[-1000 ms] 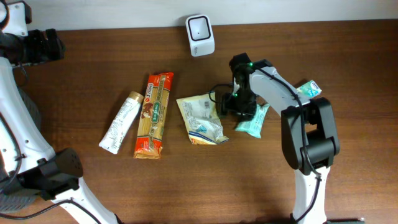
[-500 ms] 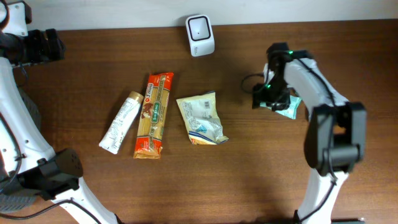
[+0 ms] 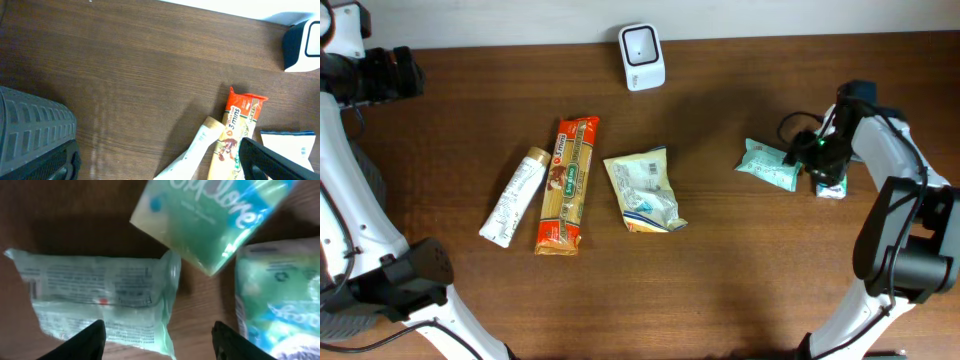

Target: Scan the item barcode

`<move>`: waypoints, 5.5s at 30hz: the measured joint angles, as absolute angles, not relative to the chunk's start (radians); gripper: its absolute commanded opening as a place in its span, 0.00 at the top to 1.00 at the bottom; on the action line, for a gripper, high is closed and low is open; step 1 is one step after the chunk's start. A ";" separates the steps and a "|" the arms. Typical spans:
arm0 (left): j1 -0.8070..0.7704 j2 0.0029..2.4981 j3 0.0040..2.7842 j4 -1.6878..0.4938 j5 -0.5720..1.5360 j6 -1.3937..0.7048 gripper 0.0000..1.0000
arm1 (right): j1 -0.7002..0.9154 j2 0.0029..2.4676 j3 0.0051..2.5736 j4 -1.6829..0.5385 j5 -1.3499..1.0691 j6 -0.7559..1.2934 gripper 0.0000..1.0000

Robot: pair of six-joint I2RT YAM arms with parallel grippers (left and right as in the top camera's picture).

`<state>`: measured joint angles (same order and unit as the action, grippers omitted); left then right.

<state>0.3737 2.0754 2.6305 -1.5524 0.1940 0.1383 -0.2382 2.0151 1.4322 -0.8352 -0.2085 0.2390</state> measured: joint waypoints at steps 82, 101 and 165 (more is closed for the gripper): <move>0.374 2.075 2.630 -1.552 0.194 0.139 0.01 | 0.422 2.373 1.797 0.615 0.363 -1.196 0.96; 0.373 2.075 2.630 -1.551 0.195 0.138 0.01 | 0.479 1.821 1.805 -0.327 0.204 -0.656 0.96; 0.374 2.075 2.630 -1.552 0.194 0.138 0.01 | 0.442 2.010 1.441 -0.905 -0.313 0.486 0.39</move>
<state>0.3737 2.0747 2.6305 -1.5520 0.1944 0.1383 0.4416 2.0098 1.4410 -0.9054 -0.3126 0.4858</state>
